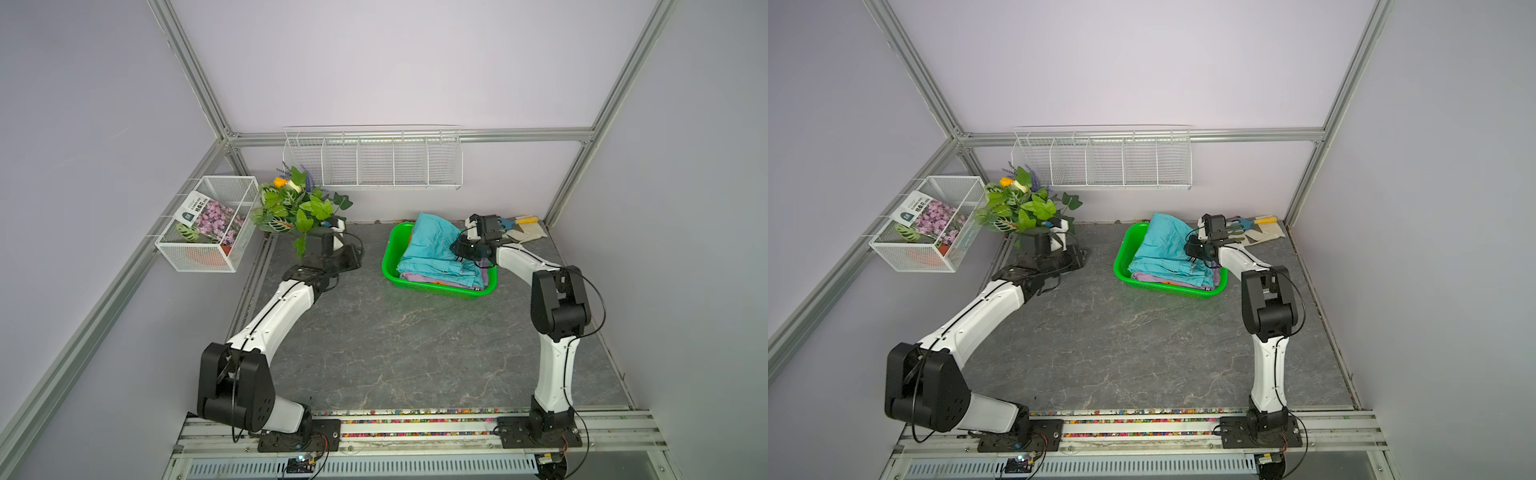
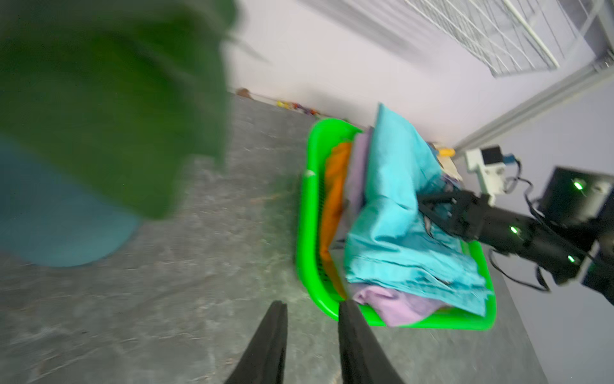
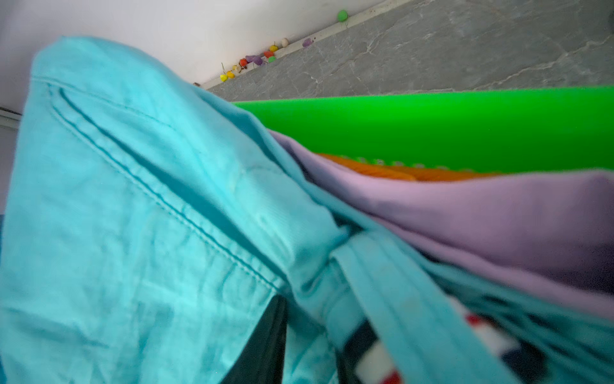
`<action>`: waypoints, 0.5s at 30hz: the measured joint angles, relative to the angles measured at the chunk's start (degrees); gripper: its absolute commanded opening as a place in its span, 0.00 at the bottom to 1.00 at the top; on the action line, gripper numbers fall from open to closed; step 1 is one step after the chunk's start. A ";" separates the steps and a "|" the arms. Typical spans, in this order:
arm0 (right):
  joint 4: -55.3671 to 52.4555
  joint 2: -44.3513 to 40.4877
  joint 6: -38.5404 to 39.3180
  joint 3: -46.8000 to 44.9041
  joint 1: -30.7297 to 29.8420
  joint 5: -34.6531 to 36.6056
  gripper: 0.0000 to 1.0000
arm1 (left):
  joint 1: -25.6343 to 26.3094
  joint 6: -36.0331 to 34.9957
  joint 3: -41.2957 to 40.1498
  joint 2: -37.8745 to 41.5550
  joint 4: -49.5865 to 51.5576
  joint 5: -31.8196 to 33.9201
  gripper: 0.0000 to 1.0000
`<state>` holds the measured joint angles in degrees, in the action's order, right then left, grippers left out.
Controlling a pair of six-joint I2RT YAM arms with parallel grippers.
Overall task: Put the folded long pants in the basket
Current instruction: Place the long pant in the basket, then reset both arms
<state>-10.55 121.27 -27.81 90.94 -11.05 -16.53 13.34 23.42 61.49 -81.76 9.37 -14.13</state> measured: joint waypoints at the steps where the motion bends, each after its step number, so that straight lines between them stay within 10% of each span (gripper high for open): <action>1: 0.09 -0.35 0.02 -0.17 0.00 0.02 0.31 | -1.79 -0.17 -1.77 0.87 -1.14 0.44 0.31; 15: -1.42 -22.47 3.93 -5.03 4.74 1.31 0.48 | -10.29 -14.93 -20.26 2.86 -21.29 9.84 0.35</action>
<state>-11.97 98.80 -23.88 85.91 -6.31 -15.22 3.05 8.49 41.23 -78.89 -11.92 -4.29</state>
